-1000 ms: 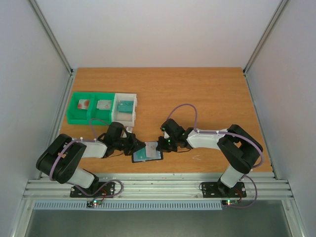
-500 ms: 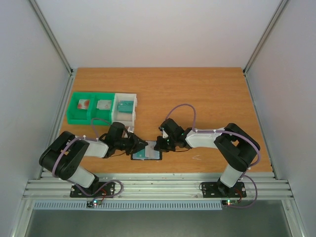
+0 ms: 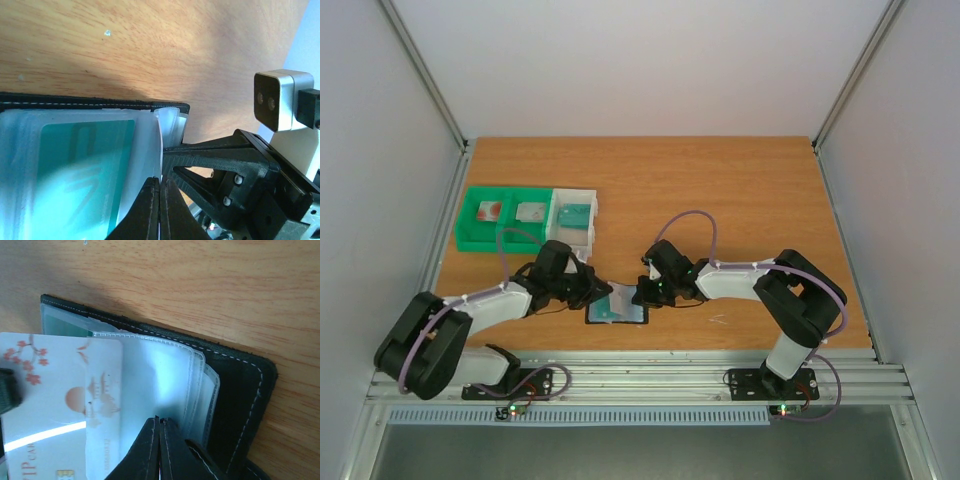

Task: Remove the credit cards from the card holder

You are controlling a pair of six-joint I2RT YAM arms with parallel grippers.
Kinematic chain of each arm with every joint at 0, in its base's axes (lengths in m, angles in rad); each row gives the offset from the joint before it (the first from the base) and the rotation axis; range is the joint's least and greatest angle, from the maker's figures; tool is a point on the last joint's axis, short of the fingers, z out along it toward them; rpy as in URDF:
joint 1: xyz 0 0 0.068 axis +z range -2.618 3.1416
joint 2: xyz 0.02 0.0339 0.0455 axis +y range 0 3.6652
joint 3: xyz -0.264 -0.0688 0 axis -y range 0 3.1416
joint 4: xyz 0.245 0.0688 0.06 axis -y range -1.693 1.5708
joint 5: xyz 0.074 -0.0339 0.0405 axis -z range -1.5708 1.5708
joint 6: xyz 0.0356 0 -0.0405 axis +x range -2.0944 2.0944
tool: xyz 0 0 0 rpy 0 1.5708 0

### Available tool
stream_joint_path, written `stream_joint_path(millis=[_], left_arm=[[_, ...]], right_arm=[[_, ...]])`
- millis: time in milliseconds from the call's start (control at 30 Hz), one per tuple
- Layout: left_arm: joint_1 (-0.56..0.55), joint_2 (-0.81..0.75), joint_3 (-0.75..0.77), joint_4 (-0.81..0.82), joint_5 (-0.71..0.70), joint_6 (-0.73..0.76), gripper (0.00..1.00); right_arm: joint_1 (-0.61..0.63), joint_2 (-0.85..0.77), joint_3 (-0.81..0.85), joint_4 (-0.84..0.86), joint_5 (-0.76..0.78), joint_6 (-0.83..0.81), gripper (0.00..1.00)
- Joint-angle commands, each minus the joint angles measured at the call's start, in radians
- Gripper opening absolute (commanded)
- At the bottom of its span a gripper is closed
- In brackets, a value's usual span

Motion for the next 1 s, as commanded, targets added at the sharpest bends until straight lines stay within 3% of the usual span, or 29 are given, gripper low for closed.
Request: stream_joint_path(millis=[0, 333, 600, 700, 967], left_arm=[[-0.002, -0.107, 0.073, -0.243, -0.11, 0.115, 0.01], [0.0, -0.203, 0.202, -0.458, -0.074, 0.253, 0.0], [-0.003, -0.217, 0.278, -0.413, 0.118, 0.322, 0.0], [-0.008, -0.225, 0.292, -0.412, 0.195, 0.34, 0.0], [-0.086, -0.249, 0.34, -0.455, 0.338, 0.435, 0.0]], right_arm=[[-0.003, 0.016, -0.024, -0.088, 0.08, -0.007, 0.03], [-0.013, -0.163, 0.027, -0.149, 0.054, -0.158, 0.07], [-0.064, -0.391, 0.147, -0.448, 0.026, -0.379, 0.13], [-0.099, -0.444, 0.195, -0.548, -0.104, -0.429, 0.16], [-0.102, -0.464, 0.317, -0.736, -0.217, -0.513, 0.26]])
